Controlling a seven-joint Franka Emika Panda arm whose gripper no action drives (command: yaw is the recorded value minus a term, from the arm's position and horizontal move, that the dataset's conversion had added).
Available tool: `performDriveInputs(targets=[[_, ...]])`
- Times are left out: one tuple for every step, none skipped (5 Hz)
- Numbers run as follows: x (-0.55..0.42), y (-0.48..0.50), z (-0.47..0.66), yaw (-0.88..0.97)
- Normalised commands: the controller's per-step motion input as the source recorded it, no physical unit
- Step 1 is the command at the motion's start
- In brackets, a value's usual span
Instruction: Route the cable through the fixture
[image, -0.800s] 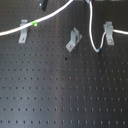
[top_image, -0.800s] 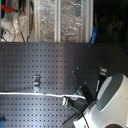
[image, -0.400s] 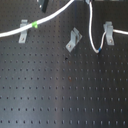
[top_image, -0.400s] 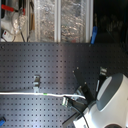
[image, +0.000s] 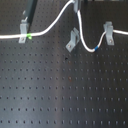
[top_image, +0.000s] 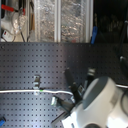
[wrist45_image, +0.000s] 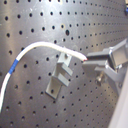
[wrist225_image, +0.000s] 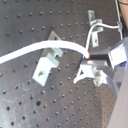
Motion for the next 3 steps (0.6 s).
performDriveInputs(targets=[[-0.033, 0.074, 0.34, -0.71], [-0.111, -0.093, 0.24, -0.77], [-0.119, -0.136, 0.25, -0.77]])
